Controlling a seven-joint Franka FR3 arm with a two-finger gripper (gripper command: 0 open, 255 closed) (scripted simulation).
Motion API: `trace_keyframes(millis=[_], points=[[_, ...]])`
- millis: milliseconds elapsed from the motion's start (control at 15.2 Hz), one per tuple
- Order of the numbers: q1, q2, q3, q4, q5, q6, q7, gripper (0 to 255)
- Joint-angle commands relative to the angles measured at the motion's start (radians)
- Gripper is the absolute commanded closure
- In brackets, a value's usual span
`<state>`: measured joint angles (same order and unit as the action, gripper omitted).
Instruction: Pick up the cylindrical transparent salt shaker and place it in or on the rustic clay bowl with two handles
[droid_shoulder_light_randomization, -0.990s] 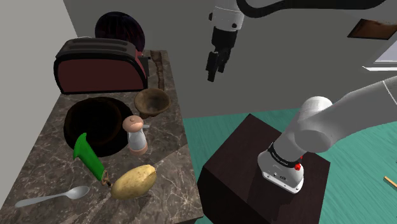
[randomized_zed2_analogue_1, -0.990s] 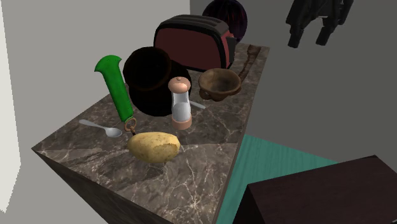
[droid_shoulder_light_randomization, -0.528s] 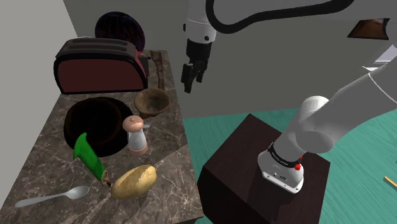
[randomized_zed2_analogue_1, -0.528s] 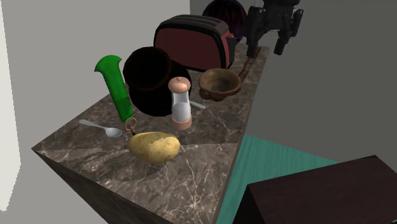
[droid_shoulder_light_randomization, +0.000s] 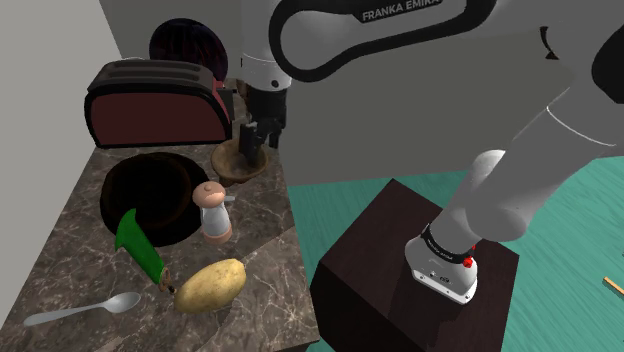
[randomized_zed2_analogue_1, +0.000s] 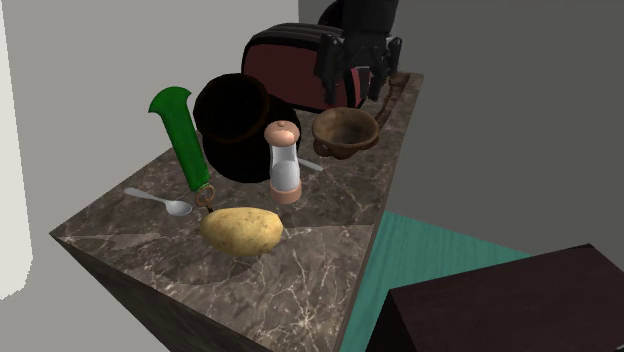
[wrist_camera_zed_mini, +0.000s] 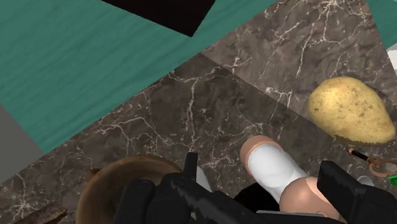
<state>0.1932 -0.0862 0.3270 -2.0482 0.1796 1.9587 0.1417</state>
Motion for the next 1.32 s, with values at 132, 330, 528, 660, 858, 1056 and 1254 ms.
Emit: trace_keyframes(millis=[132,330,528,660,858,1056,1254], points=[[0.032,0.133,0.038,0.102,-0.033,0.043,0.047,0],[0.062,0.235,0.059,0.19,-0.068,0.064,0.083,0],[0.088,0.304,0.068,0.255,-0.094,0.072,0.107,0],[0.091,0.313,0.068,0.24,-0.097,0.096,0.109,0],[0.095,0.328,0.068,0.218,-0.102,0.132,0.112,0],[0.1,0.342,0.068,0.201,-0.107,0.163,0.115,0],[0.1,0.342,0.068,0.201,-0.107,0.163,0.115,0]])
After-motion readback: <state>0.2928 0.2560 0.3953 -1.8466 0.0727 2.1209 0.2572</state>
